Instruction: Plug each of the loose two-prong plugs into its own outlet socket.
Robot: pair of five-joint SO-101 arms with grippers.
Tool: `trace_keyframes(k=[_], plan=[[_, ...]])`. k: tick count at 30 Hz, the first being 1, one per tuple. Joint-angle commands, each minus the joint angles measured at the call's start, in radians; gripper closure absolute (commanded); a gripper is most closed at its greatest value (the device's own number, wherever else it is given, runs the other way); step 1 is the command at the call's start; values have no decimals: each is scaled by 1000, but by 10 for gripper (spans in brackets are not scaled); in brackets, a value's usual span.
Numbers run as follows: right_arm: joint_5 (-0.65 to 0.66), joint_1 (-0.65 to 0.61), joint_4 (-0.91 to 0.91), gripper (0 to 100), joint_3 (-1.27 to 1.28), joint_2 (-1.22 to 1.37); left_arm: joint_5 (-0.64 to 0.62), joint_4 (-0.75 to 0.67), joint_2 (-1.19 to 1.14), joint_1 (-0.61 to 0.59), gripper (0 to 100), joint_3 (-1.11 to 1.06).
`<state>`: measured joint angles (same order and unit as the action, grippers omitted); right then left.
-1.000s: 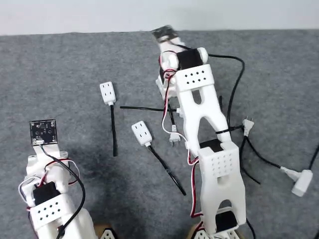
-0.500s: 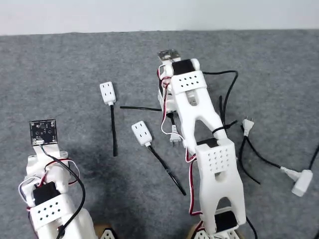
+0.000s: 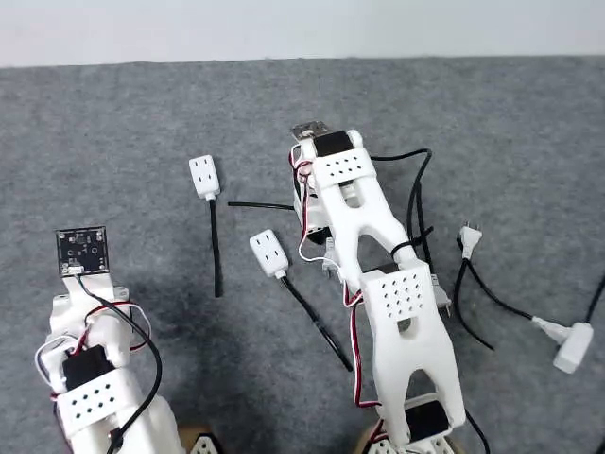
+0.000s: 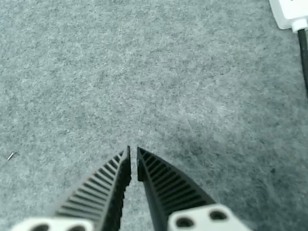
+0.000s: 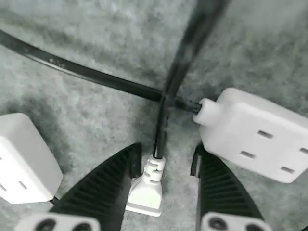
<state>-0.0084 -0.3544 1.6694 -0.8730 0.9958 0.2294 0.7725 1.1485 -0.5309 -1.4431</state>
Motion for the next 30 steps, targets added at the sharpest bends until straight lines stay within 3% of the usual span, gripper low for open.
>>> trace_keyframes(k=[1, 7, 30], plan=[[15, -5, -8, 824, -6, -4, 8, -26, 14, 5, 985, 8], [17, -5, 24, 905, 25, -2, 8, -26, 15, 3, 985, 8], [6, -24, 64, 875, 72, -88, 8, -26, 15, 3, 985, 8]])
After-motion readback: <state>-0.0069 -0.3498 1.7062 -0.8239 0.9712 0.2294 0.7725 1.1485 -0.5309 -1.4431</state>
